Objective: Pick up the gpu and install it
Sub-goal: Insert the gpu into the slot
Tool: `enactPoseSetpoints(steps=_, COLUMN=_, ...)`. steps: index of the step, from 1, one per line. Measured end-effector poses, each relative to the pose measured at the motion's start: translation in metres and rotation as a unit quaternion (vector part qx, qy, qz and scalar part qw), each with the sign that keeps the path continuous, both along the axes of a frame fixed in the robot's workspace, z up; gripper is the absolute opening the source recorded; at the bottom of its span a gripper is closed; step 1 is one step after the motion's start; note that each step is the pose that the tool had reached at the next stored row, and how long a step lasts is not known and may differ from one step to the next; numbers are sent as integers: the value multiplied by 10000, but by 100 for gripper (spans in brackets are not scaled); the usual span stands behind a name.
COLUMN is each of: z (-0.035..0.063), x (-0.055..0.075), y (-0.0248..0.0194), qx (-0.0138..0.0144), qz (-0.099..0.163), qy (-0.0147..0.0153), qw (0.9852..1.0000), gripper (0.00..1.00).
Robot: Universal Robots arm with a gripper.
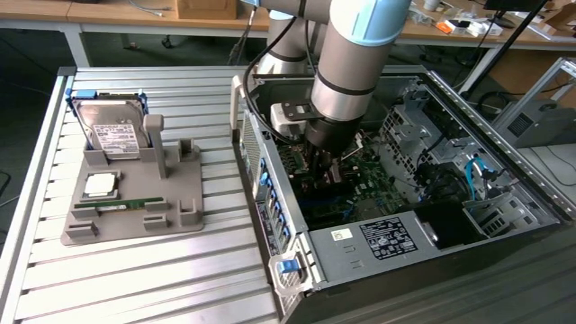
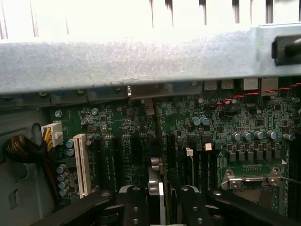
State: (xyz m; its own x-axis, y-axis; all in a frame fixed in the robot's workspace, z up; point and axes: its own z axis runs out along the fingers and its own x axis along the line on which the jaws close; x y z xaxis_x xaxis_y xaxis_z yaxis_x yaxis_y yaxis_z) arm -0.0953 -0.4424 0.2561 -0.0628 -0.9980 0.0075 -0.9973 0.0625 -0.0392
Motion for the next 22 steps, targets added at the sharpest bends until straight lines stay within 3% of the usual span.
enactPoseSetpoints(steps=3, z=19, x=0, y=2, qx=8, qz=0, qy=-2, qw=10000, gripper=27)
enactPoseSetpoints(steps=8, z=139, x=0, y=0, qx=0, qz=0, qy=0, qw=10000, gripper=27)
enactPoseSetpoints(steps=12, z=154, x=9, y=0, qx=1, qz=1, qy=3, qw=10000, gripper=27)
enactPoseSetpoints(steps=14, z=145, x=97, y=-4, qx=-1, qz=-1, qy=75, qw=10000, gripper=27)
enactPoseSetpoints(steps=18, z=134, x=274, y=-5, qx=0, qz=0, qy=177, qw=9998, gripper=27)
enactPoseSetpoints(steps=20, z=133, x=339, y=-5, qx=0, qz=0, qy=208, qw=9998, gripper=27)
enactPoseSetpoints(steps=22, z=133, x=374, y=-5, qx=0, qz=0, qy=215, qw=9998, gripper=27)
